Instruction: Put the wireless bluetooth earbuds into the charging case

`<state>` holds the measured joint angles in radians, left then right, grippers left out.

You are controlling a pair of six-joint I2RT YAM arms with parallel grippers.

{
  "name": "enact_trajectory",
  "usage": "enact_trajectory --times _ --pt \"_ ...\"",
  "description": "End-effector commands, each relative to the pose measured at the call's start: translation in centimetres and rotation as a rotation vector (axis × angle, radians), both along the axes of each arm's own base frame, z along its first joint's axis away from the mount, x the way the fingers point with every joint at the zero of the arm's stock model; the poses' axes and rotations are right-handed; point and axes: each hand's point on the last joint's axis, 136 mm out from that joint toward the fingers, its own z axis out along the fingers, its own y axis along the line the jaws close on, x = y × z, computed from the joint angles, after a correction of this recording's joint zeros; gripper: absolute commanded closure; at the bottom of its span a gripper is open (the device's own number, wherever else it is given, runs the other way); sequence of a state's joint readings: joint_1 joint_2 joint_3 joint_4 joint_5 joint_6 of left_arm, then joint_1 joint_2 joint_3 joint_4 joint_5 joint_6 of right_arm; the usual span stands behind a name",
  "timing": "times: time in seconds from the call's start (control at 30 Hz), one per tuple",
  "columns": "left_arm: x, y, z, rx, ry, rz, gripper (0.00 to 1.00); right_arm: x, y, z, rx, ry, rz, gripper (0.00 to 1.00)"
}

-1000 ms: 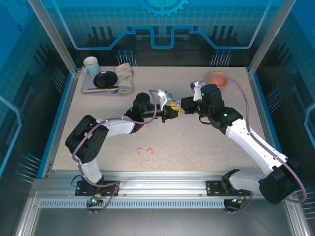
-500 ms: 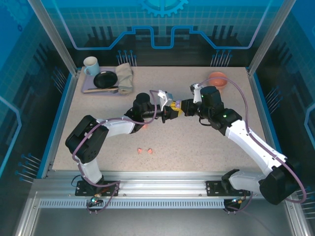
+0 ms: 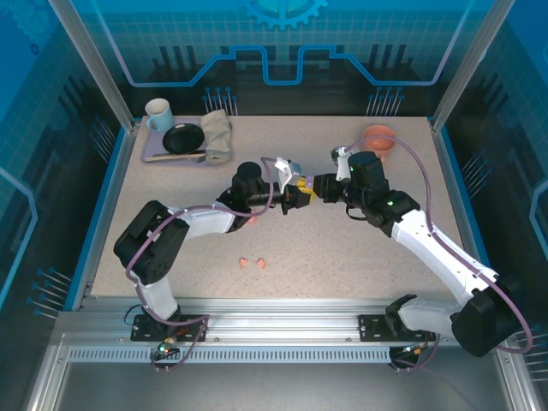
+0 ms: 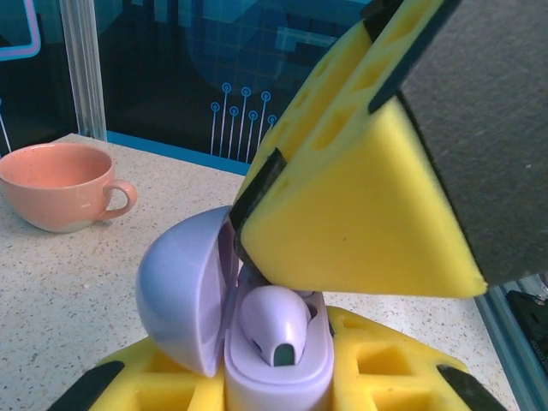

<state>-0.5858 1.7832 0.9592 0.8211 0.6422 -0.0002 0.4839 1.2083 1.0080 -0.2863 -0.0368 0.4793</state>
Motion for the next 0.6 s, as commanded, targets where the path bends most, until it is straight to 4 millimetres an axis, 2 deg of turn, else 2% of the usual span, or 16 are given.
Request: enact_trajectory --times 0.0,0.23,0.43,0.57 --pt "-0.3 0.0 3.7 -0.069 -0.117 0.006 1.00 -0.6 -0.6 -1.0 -0.020 0.063 -0.019 0.66" --pt "-0.5 0.2 3.4 -0.067 -0.115 0.006 1.00 0.5 -0.9 1.9 0.054 0.049 -0.047 0.59" --pt "-0.6 0.3 3.1 -0.068 -0.114 0.008 1.00 0.9 -1.1 4.5 0.164 0.046 -0.052 0.44" --pt "-0.6 0.3 3.1 -0.070 -0.114 0.007 1.00 0.9 -2.0 5.8 0.207 0.044 -0.076 0.39"
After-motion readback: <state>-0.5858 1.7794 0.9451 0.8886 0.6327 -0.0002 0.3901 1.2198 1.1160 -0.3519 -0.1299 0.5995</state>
